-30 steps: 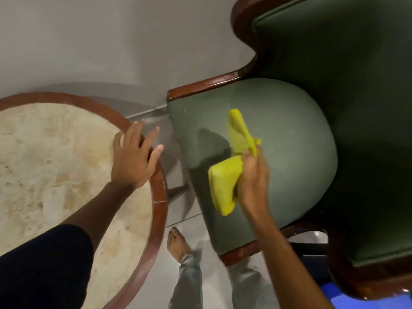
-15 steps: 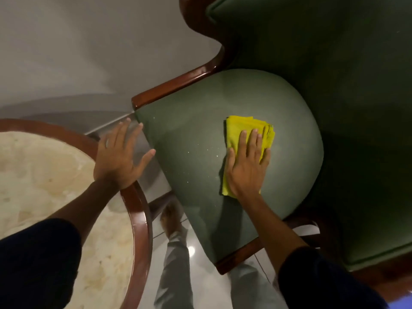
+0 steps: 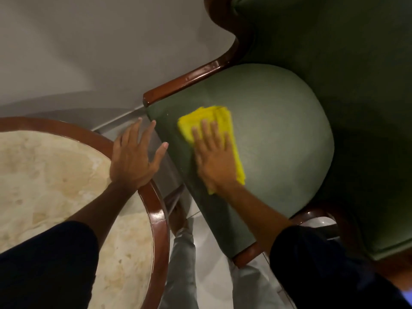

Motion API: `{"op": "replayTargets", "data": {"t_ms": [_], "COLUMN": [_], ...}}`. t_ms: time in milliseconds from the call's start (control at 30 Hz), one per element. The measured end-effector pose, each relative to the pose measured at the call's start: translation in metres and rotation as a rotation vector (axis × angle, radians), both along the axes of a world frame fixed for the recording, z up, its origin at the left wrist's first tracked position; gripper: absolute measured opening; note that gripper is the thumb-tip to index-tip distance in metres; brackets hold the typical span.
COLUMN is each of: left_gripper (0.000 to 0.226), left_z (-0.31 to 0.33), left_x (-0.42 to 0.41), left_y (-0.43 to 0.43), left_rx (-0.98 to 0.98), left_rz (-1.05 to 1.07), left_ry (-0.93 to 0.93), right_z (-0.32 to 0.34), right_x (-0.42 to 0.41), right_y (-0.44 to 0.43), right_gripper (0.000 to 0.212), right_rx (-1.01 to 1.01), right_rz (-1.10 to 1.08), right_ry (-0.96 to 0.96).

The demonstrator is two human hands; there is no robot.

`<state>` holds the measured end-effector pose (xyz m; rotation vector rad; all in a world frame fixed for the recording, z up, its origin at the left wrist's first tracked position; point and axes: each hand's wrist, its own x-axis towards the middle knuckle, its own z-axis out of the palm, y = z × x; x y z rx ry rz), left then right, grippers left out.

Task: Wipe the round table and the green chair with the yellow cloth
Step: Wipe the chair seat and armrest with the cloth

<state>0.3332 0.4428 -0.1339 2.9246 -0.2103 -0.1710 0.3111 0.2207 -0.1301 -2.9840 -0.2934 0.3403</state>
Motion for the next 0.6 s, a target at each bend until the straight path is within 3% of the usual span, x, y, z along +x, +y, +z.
{"op": "replayTargets", "data": {"t_ms": [67, 133, 200, 300, 367, 467, 600], "left_gripper": [0.067, 0.065, 0.065, 0.069, 0.071, 0.072, 0.071], "left_z": [0.001, 0.002, 0.004, 0.006, 0.007, 0.008, 0.008], "left_x": [-0.002, -0.003, -0.004, -0.001, -0.001, -0.001, -0.004], "left_y": [0.000, 0.000, -0.001, -0.002, -0.002, -0.002, -0.003], "left_rx": [0.000, 0.018, 0.048, 0.029, 0.017, 0.001, -0.035], "left_rz": [0.024, 0.057, 0.059, 0.063, 0.073, 0.088, 0.120], "left_ry": [-0.042, -0.061, -0.068, -0.016, -0.012, -0.018, -0.071], "right_z": [-0.001, 0.000, 0.002, 0.009, 0.013, 0.010, 0.002], "right_x": [-0.038, -0.064, -0.055, 0.005, 0.050, 0.096, 0.121], "right_y": [0.026, 0.014, -0.015, -0.055, -0.059, -0.020, 0.071], "right_gripper": [0.066, 0.066, 0.061, 0.057, 0.054, 0.054, 0.060], "right_rx": [-0.071, -0.116, -0.049, 0.023, 0.085, 0.079, -0.056], "right_rz": [0.358, 0.537, 0.354, -0.230, -0.398, -0.290, 0.164], "right_ry": [0.078, 0.091, 0.011, 0.011, 0.007, 0.018, 0.044]}}
